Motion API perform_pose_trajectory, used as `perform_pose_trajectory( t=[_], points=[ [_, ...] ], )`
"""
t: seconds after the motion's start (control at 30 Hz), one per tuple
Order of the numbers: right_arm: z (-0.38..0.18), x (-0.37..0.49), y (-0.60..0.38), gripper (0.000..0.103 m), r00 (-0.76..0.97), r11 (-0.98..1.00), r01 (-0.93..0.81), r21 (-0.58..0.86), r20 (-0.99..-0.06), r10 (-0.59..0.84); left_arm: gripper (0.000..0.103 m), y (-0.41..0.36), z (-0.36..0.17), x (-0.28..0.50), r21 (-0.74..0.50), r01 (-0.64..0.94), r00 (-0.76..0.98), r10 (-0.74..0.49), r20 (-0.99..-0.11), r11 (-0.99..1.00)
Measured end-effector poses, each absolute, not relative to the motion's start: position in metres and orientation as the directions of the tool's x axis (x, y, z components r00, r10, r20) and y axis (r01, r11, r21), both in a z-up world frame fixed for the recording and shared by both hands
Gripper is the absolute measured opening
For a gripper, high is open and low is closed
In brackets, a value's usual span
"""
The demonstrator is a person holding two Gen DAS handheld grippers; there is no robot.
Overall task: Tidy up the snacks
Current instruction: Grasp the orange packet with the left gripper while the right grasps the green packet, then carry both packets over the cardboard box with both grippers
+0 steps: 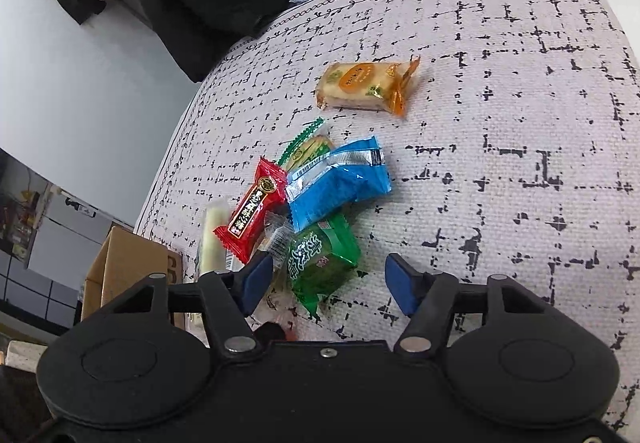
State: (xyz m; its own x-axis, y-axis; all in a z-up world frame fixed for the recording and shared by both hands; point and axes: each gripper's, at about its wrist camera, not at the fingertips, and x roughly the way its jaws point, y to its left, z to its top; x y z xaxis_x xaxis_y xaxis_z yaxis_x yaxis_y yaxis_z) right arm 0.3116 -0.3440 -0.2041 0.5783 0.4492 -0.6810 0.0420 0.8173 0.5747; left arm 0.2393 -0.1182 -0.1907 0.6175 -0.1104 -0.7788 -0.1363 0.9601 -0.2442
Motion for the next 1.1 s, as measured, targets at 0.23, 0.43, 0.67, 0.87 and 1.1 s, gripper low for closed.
perform_pose_trajectory(
  t=[0.23,0.43,0.67,0.87,1.1],
  points=[
    [-0.207,0.314,-0.344,0.031,0.575,0.814,0.039,0.58,-0.679,0.456,0.054,-0.114,-0.183,0.232,-0.251,-0.159,0.632,-0.096,-0.769,0.955],
    [-0.193,0.303,-0.343,0.028,0.598,0.829,0.028,0.558,-0.675,0.433,0.054,-0.112,-0.168,0.224,-0.271,-0.163,0.654,-0.101,-0.75,0.949],
    [-0.164,0.285,-0.338,0.028,0.633,0.852,0.0,0.524,-0.66,0.405,0.054,-0.101,-0.14,0.214,-0.303,-0.162,0.699,-0.107,-0.707,0.939],
    [-0.137,0.272,-0.326,0.027,0.653,0.861,-0.048,0.506,-0.636,0.41,0.054,-0.089,-0.117,0.203,-0.32,-0.167,0.732,-0.1,-0.673,0.933],
    [-0.113,0.261,-0.305,0.026,0.664,0.861,-0.092,0.501,-0.614,0.428,0.054,-0.074,-0.094,0.193,-0.339,-0.169,0.764,-0.095,-0.639,0.925]
  ],
)
